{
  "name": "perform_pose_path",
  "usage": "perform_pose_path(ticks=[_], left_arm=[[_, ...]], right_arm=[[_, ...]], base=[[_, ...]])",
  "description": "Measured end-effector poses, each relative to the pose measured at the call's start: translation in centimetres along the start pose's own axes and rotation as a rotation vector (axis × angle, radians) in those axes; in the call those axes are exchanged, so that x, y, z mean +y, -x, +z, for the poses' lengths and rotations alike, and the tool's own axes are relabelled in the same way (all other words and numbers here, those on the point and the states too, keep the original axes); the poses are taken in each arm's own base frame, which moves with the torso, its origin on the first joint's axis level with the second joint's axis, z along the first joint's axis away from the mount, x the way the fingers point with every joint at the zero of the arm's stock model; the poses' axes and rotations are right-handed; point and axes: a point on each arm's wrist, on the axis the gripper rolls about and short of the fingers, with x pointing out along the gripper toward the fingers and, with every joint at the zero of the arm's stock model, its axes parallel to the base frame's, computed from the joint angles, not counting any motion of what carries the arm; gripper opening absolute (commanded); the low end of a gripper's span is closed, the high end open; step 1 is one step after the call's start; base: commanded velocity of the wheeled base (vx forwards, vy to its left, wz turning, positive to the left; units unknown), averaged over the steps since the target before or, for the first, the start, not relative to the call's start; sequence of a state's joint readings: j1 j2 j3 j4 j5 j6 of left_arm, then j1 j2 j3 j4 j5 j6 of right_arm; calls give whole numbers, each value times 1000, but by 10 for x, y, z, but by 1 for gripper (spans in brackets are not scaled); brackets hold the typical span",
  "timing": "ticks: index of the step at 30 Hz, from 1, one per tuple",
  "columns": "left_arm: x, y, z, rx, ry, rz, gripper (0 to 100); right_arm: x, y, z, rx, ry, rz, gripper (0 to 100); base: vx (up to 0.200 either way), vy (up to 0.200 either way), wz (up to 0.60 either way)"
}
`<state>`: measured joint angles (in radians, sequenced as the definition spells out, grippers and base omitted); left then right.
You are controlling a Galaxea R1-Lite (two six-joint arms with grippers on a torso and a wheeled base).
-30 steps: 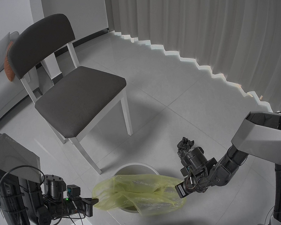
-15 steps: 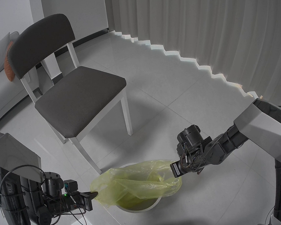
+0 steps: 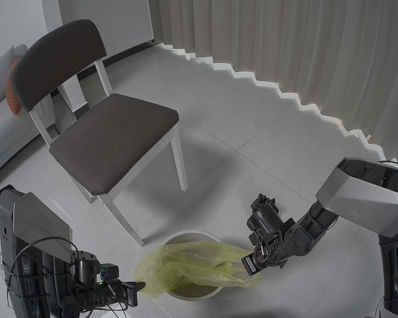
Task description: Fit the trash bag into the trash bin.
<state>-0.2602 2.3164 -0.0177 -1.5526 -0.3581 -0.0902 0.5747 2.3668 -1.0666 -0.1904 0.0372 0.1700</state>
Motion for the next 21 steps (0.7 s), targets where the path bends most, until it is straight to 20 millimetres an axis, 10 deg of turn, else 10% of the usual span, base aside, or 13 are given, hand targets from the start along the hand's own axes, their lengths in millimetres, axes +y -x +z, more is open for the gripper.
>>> perform_pose_path(ticks=[21], left_arm=[[0,19,-4,115,-8,6,0]], right_arm=[[-24,30,-49,75,35,-31,0]], base=[[0,0,0]])
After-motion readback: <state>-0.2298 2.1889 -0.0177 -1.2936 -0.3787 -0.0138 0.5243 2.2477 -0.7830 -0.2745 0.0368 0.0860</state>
